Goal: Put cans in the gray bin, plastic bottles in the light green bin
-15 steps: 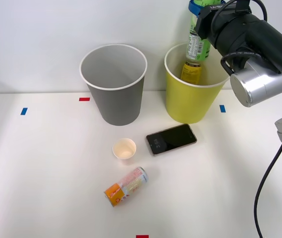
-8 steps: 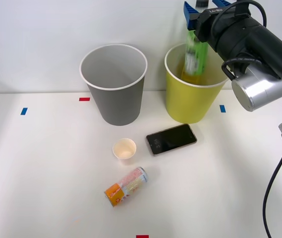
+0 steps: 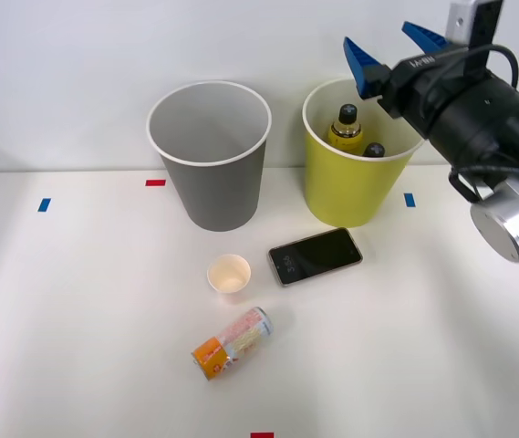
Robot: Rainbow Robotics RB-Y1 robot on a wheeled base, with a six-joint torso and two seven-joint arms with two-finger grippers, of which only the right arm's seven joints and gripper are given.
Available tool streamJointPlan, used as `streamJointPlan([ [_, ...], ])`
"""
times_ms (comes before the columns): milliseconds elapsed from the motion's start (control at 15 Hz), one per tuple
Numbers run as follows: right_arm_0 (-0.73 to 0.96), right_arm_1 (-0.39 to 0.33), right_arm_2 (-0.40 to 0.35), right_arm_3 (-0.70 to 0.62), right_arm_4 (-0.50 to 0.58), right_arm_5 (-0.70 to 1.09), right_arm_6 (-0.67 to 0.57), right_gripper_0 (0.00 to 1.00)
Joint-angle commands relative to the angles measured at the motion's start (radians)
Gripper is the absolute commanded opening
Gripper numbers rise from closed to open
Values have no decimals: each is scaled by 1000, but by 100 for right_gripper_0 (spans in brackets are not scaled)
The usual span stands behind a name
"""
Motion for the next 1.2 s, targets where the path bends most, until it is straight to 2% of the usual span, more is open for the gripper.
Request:
streamJointPlan([
  [67,247,-46,-84,-205,16,-28,-12,82],
  [267,439,-52,-130,-306,46,-140,-25,82],
  [467,626,-47,-156,-317,46,-346,-38,82],
  [667,804,2,-151,-317,46,-513,-39,82],
  [800,945,62,-116,-317,49,-611,-38,82],
  [1200,1189,212,-44,-309,54,-654,-28,82],
])
